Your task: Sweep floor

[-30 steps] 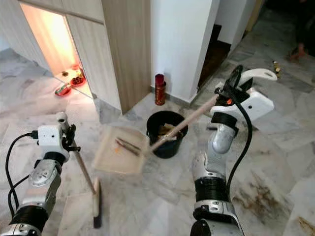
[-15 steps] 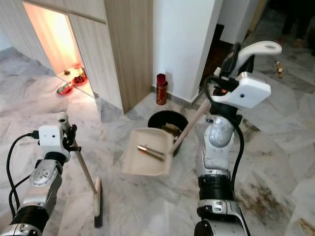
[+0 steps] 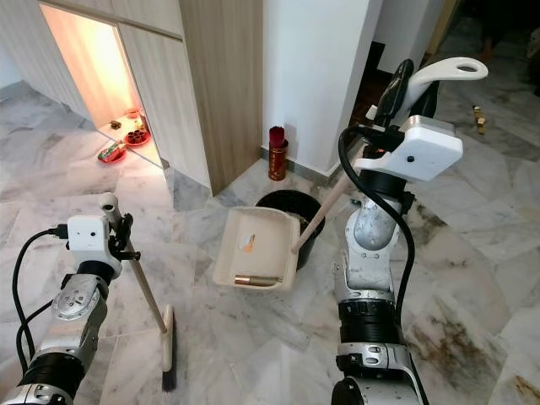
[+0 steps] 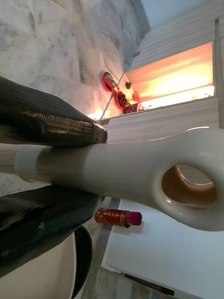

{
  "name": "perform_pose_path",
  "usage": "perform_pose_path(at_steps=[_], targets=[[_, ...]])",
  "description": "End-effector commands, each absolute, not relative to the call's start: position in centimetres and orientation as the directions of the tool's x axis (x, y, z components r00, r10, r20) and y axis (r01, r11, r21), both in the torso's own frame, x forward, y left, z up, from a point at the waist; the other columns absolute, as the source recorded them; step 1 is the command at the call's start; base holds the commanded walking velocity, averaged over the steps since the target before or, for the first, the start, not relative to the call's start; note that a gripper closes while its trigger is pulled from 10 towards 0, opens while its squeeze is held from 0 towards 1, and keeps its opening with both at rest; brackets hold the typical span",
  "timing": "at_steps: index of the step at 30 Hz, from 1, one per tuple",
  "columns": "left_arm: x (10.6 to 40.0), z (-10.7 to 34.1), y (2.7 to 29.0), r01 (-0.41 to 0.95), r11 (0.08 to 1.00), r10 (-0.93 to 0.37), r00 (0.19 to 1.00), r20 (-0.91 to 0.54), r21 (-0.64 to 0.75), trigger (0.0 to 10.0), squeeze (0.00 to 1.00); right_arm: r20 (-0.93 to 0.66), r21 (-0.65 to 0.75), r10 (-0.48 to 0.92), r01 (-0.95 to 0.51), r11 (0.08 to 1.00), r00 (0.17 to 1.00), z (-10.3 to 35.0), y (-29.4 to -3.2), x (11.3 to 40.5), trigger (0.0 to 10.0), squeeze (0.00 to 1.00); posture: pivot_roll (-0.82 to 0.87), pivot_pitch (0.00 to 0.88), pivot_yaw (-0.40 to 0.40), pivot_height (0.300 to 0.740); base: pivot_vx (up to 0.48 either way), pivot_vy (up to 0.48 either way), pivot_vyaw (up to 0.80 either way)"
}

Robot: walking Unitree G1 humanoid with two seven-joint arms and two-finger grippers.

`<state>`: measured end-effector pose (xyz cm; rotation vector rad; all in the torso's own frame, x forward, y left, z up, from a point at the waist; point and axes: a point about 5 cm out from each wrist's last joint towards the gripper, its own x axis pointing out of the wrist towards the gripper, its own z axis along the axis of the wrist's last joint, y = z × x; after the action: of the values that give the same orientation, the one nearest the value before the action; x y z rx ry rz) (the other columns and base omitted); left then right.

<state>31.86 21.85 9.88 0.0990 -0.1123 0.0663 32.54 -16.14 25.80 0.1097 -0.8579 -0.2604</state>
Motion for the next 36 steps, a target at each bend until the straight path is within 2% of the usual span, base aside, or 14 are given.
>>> perform_pose_path(at_steps=[1, 36], targets=[[32.22, 11.1, 21.53, -0.059, 0.992, 0.039, 0.984, 0.175, 0.108, 10.0, 0.0, 0.793, 0.225, -0.276, 0.159, 0.961, 0.543, 28.08, -16.04, 31.75, 10.0, 0.0, 0.14, 0.0, 0.017, 0.74, 0.48, 0.0, 0.0], [32.15, 11.15, 21.83, -0.073, 0.992, 0.053, 0.982, 0.181, 0.107, 10.0, 0.0, 0.805, 0.22, -0.259, 0.137, 0.966, 0.534, 28.82, -15.77, 31.56, 10.0, 0.0, 0.14, 0.0, 0.008, 0.74, 0.48, 0.0, 0.0]])
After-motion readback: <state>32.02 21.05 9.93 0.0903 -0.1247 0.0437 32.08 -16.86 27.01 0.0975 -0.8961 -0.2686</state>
